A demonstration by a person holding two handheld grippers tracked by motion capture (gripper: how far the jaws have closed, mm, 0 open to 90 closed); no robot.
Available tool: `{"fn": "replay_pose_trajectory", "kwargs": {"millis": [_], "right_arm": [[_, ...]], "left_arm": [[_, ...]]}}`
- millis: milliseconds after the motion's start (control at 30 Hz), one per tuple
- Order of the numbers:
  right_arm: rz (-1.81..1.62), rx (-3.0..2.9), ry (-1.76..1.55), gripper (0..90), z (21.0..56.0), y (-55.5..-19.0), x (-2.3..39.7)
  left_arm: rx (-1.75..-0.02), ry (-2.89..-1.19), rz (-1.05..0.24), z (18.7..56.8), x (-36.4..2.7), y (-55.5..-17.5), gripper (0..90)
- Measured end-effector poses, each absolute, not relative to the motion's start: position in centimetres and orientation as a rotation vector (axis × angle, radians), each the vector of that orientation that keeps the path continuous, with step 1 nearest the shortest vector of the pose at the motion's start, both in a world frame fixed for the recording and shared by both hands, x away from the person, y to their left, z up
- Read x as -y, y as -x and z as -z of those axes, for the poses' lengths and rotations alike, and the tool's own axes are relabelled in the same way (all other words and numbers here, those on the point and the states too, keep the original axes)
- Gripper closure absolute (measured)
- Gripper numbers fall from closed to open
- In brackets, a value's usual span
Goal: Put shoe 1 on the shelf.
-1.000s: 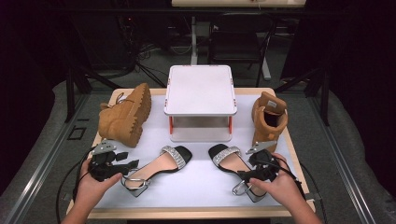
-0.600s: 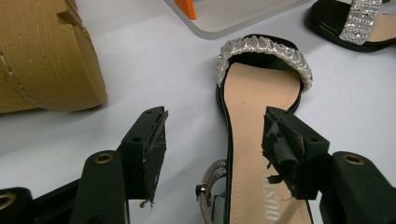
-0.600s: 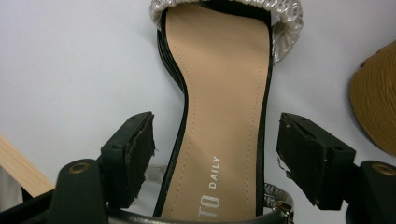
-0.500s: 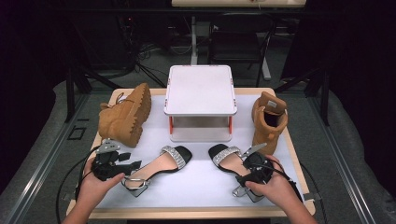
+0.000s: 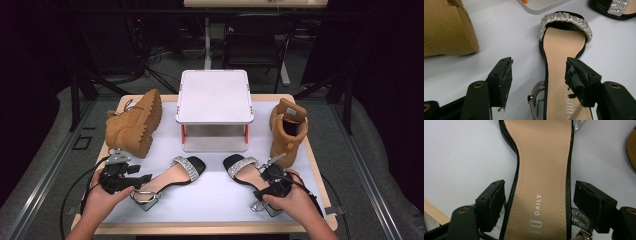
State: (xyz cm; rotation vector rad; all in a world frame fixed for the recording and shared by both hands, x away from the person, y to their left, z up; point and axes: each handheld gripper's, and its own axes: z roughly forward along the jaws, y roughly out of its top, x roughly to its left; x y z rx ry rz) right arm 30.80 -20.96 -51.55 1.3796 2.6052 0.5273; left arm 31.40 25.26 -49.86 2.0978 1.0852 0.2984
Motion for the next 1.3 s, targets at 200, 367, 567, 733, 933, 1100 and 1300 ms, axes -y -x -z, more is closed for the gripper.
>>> {"fn": "replay_pose_trajectory", "kwargs": {"millis": [200,367,567,733,933,1100,1300], "right_arm": [[-0.573,-2.597,-1.424,26.0,52.1,-30.7,21.3],[-0.612,-2.560,-1.438,28.5,52.4,-30.4,21.3],[-0.573,-2.580,-1.408,31.2,52.2,-30.4,21.4],[-0.575,-2.570,-1.398,32.1,52.1,-30.2,21.2],[-0.577,-2.562,-1.399,31.7,52.2,-30.2,21.4],[-0.614,-2.553,-1.411,31.5,52.3,-30.1,21.5],[-0.609,-2.558,-1.408,31.2,52.3,-30.2,21.5]], "left_arm": [[-1.079,-2.130,-0.288,49.9,-24.8,-31.5,37.9],[-1.073,-2.179,-0.282,49.8,-24.2,-31.7,37.9],[-1.082,-2.246,-0.265,49.9,-23.3,-32.0,36.9],[-1.093,-2.286,-0.235,49.8,-22.4,-32.4,35.2],[-1.086,-2.350,-0.263,49.8,-20.8,-32.5,35.2],[-1.097,-2.396,-0.263,50.3,-19.6,-32.6,35.3],[-1.107,-2.402,-0.263,50.6,-19.1,-32.7,34.3]]}}
